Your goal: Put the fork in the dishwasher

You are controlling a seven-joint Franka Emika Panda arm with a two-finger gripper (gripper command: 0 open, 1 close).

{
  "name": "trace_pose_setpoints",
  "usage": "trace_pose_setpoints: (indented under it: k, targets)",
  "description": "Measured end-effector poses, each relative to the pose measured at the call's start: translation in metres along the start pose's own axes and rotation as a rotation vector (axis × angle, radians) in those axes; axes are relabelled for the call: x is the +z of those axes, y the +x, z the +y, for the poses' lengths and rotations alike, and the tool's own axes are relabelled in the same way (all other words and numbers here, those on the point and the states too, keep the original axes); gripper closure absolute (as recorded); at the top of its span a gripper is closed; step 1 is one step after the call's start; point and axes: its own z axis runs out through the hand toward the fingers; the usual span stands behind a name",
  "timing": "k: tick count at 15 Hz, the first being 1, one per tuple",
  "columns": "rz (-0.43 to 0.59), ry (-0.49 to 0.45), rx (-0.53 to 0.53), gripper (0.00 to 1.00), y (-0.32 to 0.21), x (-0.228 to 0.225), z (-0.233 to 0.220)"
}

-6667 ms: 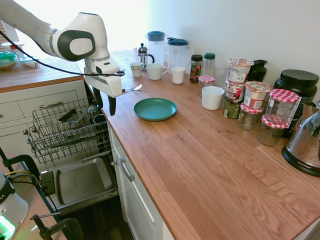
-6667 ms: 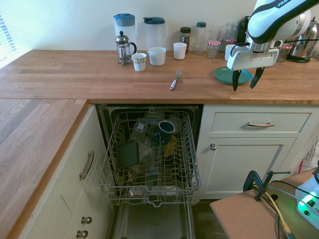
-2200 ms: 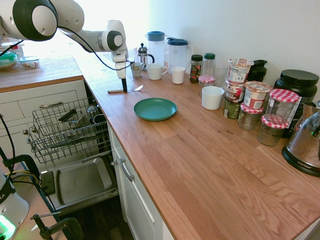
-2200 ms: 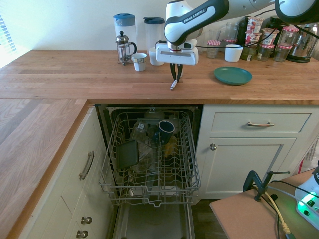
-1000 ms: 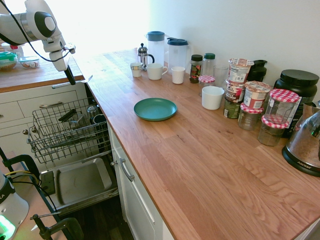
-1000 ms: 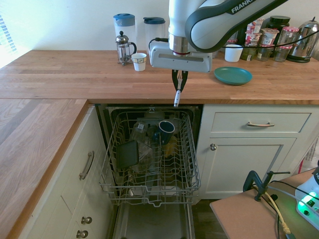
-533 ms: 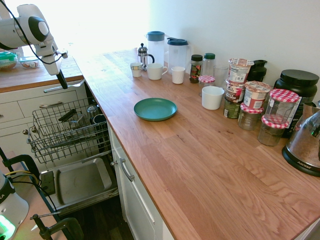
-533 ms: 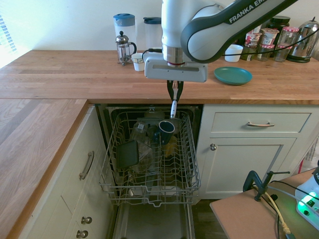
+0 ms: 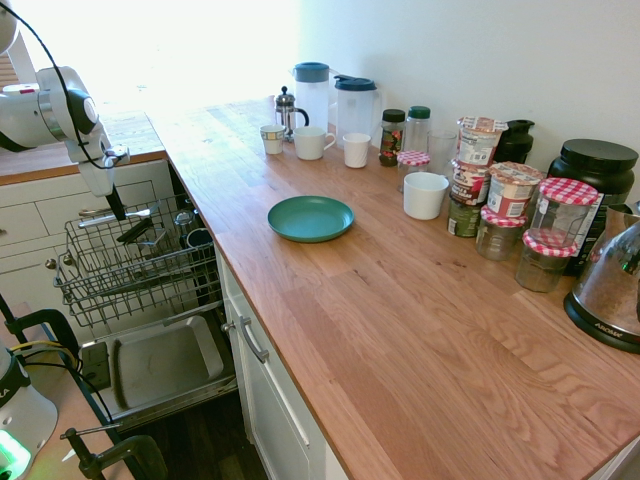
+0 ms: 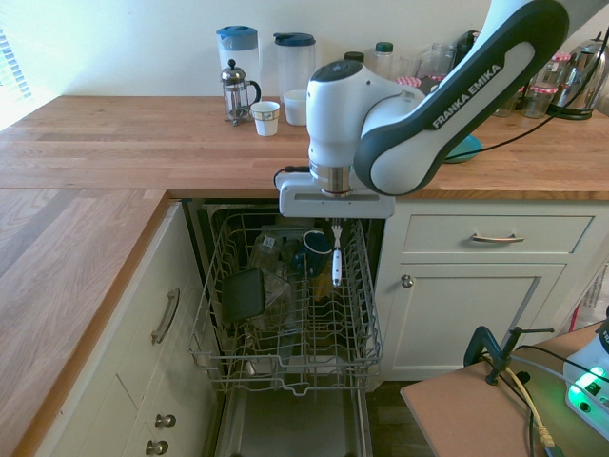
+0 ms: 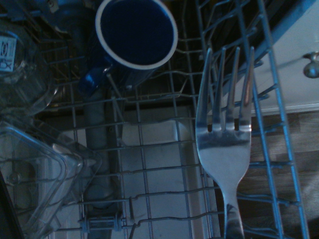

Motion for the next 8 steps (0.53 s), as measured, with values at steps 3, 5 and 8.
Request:
trace_pose_setpoints:
  k: [3,5,8]
  targets:
    - [-0.004,-0.006,-0.044,1.00,-0.001,0.041,0.001]
    - [-0.015,-0.010,-0.054,1.00,-0.002,0.060,0.000]
    - [-0.031,-0.026,-0.048,1.00,-0.005,0.091,-0.006]
